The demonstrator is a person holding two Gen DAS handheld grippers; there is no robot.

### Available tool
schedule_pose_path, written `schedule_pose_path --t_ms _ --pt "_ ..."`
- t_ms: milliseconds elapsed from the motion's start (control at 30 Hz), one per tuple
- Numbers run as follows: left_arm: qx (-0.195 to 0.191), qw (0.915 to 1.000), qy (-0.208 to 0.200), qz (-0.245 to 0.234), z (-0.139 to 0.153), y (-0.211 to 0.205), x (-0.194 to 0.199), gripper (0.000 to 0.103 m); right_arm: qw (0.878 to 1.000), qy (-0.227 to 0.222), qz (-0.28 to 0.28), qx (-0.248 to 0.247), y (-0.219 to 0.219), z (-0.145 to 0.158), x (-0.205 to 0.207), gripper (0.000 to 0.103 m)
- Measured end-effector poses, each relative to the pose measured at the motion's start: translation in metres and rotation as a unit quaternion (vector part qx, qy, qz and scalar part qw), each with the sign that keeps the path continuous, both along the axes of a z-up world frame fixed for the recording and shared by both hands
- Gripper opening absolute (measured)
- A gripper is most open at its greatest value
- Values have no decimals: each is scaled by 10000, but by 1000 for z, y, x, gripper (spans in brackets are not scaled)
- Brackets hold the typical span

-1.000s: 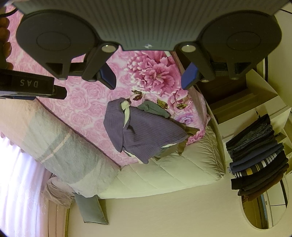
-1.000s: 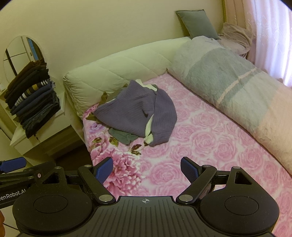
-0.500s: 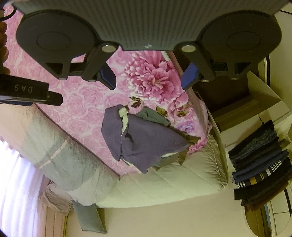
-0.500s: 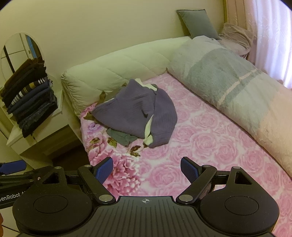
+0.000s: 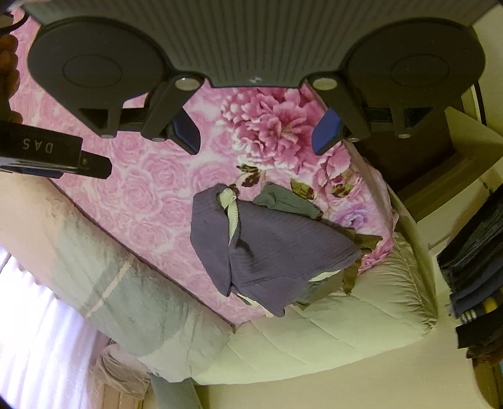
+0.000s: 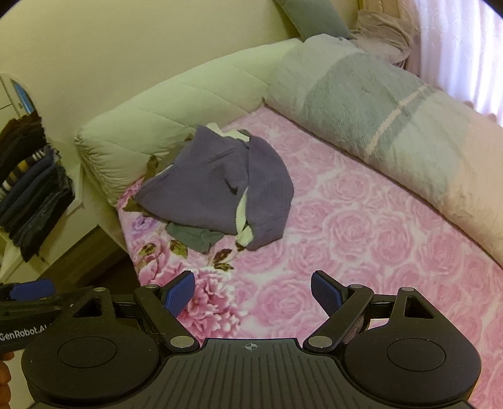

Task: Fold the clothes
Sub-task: 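Move both tools toward the crumpled purple cardigan on the bed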

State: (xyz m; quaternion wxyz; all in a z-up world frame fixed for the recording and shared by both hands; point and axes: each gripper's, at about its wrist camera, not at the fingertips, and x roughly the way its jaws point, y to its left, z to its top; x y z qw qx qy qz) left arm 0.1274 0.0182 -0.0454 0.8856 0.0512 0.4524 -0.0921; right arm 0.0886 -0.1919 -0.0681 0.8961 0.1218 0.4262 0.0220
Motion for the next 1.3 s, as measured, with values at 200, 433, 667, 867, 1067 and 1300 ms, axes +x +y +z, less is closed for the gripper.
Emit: schedule_pose_path --t_ms 200,433,667,867,1067,1300 --pt "-46 9997 146 -210 -17 6 45 75 9995 210 -234 76 7 -18 42 84" --pt "-27 9990 343 -280 -31 11 92 75 9986 356 -363 173 12 -33 90 84" --pt "-10 9978 536 -382 -43 18 134 74 9963 521 -639 233 9 -47 126 84" --pt "2 9960 624 -642 -48 16 167 73 9939 652 -850 254 8 -56 155 84" --pt "18 9940 693 -844 -54 14 208 73 9922 763 -964 198 13 -63 182 83" --pt "10 9917 786 -1014 -71 11 253 73 9893 956 -1089 182 16 -85 217 83"
